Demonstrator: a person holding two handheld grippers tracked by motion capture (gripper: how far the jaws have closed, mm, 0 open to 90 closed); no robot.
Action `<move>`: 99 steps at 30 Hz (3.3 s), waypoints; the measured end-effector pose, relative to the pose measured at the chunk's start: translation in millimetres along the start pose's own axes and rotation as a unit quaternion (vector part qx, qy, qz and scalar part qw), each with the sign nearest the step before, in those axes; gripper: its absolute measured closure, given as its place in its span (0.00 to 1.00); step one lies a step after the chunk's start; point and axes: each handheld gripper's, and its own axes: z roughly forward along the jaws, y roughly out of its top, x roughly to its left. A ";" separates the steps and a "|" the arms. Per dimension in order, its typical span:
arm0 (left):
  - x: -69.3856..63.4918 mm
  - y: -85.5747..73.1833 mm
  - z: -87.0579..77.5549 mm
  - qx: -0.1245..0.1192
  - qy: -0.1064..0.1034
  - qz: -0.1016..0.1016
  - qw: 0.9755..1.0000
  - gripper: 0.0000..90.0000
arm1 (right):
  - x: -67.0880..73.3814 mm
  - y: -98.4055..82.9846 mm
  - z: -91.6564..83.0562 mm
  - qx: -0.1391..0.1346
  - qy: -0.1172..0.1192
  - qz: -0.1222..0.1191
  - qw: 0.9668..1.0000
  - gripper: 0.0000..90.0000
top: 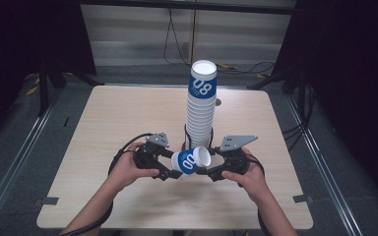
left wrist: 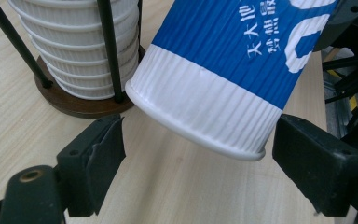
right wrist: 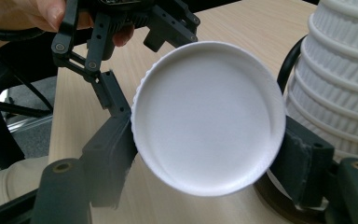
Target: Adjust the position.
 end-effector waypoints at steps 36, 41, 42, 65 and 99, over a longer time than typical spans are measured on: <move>-1.2 0.9 6.4 -0.013 -0.005 0.010 1.000 0.14 | 0.4 -1.4 -0.4 -0.008 0.008 0.009 1.000 0.31; -2.1 3.4 7.7 -0.013 -0.007 0.016 1.000 0.12 | 0.6 -1.8 0.1 -0.007 0.010 0.009 1.000 0.31; -2.7 4.7 7.7 -0.011 -0.007 0.017 1.000 0.12 | 0.6 -1.6 0.4 -0.007 0.011 0.009 1.000 0.31; -3.0 3.8 12.8 -0.020 -0.018 0.023 0.999 0.09 | 1.2 -2.3 1.2 -0.007 0.017 0.009 1.000 0.31; -5.8 5.5 14.2 -0.012 -0.009 0.048 0.999 0.15 | 0.7 -4.1 2.7 -0.009 0.024 0.018 0.999 0.31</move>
